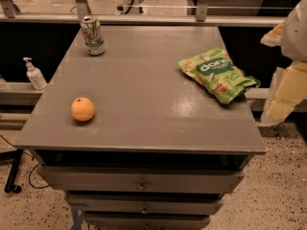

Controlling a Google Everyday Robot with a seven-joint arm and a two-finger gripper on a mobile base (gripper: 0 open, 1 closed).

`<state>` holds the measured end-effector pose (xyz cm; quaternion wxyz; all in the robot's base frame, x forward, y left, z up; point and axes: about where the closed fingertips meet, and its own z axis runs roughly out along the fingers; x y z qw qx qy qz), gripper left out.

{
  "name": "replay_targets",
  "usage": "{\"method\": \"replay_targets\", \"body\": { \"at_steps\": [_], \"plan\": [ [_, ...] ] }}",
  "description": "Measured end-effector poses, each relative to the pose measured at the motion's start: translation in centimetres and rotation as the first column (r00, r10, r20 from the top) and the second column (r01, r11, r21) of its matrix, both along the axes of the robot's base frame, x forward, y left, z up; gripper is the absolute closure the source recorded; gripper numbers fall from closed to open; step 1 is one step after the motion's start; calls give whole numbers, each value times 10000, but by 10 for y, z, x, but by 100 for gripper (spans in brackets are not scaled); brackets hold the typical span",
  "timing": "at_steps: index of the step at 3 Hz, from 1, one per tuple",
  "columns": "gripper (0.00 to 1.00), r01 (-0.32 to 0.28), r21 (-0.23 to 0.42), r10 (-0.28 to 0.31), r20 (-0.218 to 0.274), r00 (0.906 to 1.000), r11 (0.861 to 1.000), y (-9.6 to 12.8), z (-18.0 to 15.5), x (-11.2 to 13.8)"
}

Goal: Move green rice chip bag near 7up can

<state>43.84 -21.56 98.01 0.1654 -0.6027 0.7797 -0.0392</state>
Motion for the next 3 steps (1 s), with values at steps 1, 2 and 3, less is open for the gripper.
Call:
{"method": "replay_targets", "body": {
  "at_steps": [1,2,3],
  "plan": [
    [0,0,0,0,3,10000,10000,0,0,0],
    [0,227,-30,-225,532,9983,9997,-3,-8,18],
    [0,1057,620,-1127,1233,9859,9925,-11,-28,64]
  ]
}}
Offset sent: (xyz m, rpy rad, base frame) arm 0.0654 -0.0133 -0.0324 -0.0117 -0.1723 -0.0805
